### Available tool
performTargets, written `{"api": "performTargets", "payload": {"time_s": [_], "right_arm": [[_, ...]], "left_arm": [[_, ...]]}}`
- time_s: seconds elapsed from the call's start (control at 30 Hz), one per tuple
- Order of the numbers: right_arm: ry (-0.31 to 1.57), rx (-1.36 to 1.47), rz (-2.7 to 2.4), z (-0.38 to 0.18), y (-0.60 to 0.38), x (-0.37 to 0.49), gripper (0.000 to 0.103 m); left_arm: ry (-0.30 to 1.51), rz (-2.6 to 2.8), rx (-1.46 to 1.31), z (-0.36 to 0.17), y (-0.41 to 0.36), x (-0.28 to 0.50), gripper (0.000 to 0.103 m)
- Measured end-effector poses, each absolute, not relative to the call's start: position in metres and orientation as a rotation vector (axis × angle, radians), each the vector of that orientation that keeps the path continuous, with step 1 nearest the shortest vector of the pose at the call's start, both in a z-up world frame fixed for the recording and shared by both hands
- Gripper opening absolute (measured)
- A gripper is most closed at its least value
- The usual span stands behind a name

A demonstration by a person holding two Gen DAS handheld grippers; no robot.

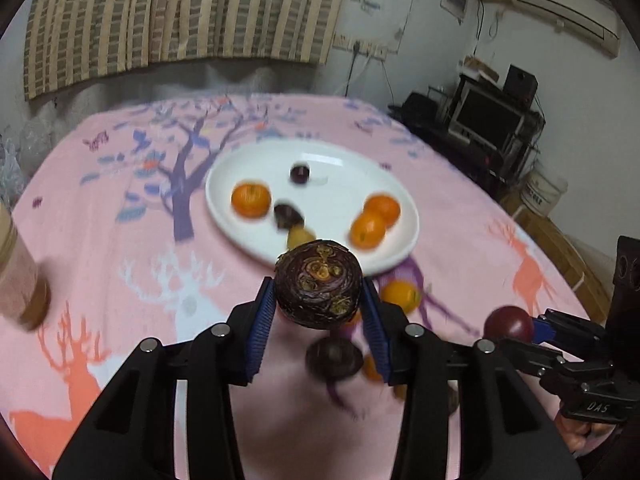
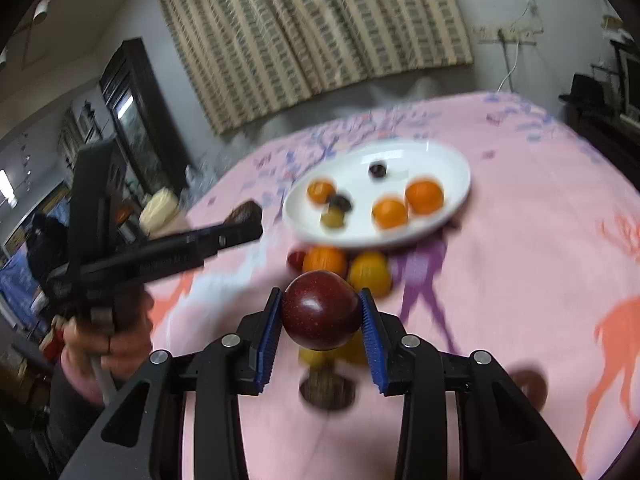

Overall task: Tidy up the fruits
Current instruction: 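Carry the plum and dark fruit onto the white plate and release both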

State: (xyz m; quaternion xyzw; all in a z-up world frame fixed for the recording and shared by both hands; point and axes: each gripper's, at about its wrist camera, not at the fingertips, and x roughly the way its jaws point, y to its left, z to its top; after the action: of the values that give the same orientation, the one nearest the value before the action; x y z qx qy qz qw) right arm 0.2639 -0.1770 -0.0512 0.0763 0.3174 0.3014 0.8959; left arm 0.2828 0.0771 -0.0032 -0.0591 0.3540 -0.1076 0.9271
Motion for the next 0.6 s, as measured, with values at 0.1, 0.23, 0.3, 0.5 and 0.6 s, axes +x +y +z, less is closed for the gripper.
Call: {"api": "performTargets", "payload": {"time_s": [0.1, 0.23, 0.3, 0.5, 0.6], "right_arm": [[0.643, 0.167, 0.565, -0.038, -0.162, 0.31, 0.039], [0.674, 0.118, 0.478, -0.042, -0.138, 0.37, 0.039], [0.7, 0.113, 0.467, -0.05, -0.129, 0.39, 0.039], [0.74, 0.068, 0.446, -0.067, -0.116, 0.415, 0.039], [0.734, 0.078, 0.454, -0.066, -0.124, 0.411, 0.056]], "left_arm": [[0.717, -0.201, -0.16, 0.005, 0.076, 0.315, 0.042], [0.74, -0.118, -0.143, -0.004, 0.076, 0.361, 0.042], [0.768, -0.109, -0.163, -0.011, 0.081, 0.379, 0.042], [0.811, -0.094, -0.119, -0.029, 0.079, 0.41, 0.042], [0.814, -0.072, -0.134, -0.03, 0.083, 0.412, 0.054]]}}
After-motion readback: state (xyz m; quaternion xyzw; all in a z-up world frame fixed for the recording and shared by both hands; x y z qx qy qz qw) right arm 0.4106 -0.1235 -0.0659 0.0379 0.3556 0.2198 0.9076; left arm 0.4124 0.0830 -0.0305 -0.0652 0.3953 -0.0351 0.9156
